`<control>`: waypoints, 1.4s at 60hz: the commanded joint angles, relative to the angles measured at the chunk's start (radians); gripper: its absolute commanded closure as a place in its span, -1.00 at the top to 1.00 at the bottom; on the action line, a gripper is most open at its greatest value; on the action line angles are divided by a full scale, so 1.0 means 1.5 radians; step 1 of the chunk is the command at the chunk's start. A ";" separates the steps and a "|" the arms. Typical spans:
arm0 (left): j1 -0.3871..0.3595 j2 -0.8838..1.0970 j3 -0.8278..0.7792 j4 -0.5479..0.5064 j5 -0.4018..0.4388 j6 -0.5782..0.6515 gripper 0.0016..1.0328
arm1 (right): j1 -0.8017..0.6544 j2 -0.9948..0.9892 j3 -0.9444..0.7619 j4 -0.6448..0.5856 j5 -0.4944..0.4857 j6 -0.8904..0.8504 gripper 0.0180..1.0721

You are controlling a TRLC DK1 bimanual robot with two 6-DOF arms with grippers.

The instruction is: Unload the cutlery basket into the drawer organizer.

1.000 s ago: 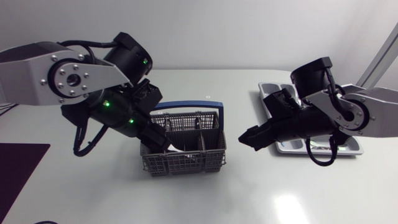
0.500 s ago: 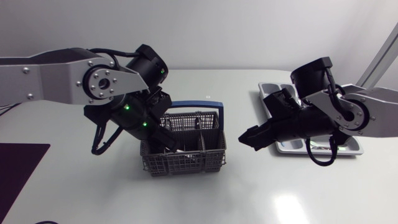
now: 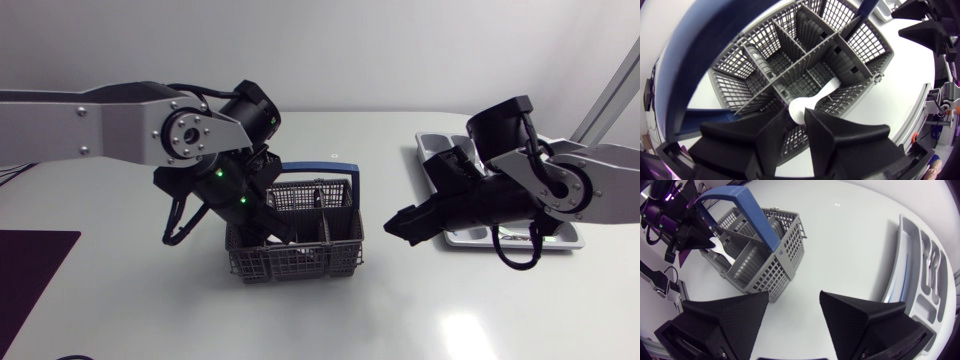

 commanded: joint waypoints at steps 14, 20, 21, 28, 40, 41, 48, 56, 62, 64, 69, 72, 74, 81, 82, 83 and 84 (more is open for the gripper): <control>-0.004 0.017 0.021 -0.015 -0.003 -0.015 -0.67 | -0.003 -0.008 -0.022 0.000 0.004 0.004 0.42; -0.006 0.016 0.023 -0.017 -0.003 -0.011 -0.70 | -0.003 -0.009 -0.024 0.001 0.004 0.003 0.42; -0.007 0.014 0.024 -0.017 -0.003 -0.010 -0.70 | -0.003 -0.009 -0.025 0.001 0.004 0.002 0.42; -0.010 0.007 0.025 -0.017 -0.003 -0.008 -0.79 | -0.003 -0.011 -0.026 0.001 0.004 0.000 0.42; -0.020 -0.016 0.026 -0.018 -0.004 0.001 -0.87 | -0.003 -0.015 -0.031 0.001 0.003 -0.005 0.42; -0.022 -0.018 0.026 -0.019 -0.006 0.002 -0.87 | -0.003 -0.015 -0.032 0.001 0.003 -0.005 0.42; -0.034 -0.039 0.030 -0.022 -0.035 0.014 -0.87 | -0.003 -0.016 -0.035 0.001 0.003 -0.006 0.42; -0.051 -0.065 0.043 -0.027 -0.089 0.035 -0.87 | -0.003 -0.018 -0.037 0.001 0.002 -0.007 0.42; -0.071 -0.082 0.056 -0.043 -0.137 0.055 -0.87 | -0.002 -0.021 -0.037 0.001 0.002 -0.007 0.42; -0.078 -0.089 0.060 -0.049 -0.150 0.063 -0.87 | -0.002 -0.023 -0.037 0.001 0.002 -0.007 0.42; -0.091 -0.101 0.072 -0.071 -0.178 0.073 -0.86 | -0.001 -0.029 -0.039 0.001 0.002 -0.010 0.42; -0.092 -0.109 0.081 -0.083 -0.178 0.080 -0.86 | 0.000 -0.036 -0.041 0.001 0.002 -0.013 0.42; -0.092 -0.116 0.089 -0.091 -0.178 0.084 -0.86 | 0.001 -0.045 -0.043 0.000 0.002 -0.016 0.42; -0.085 -0.135 0.111 -0.116 -0.175 0.089 -0.86 | 0.006 -0.095 -0.049 -0.006 0.003 -0.032 0.42; -0.084 -0.138 0.116 -0.120 -0.170 0.089 -0.86 | 0.008 -0.106 -0.051 -0.007 0.003 -0.034 0.42; -0.084 -0.140 0.120 -0.123 -0.165 0.088 -0.86 | 0.010 -0.115 -0.051 -0.011 0.004 -0.036 0.42; -0.083 -0.142 0.125 -0.127 -0.154 0.087 -0.86 | 0.012 -0.124 -0.051 -0.014 0.004 -0.039 0.42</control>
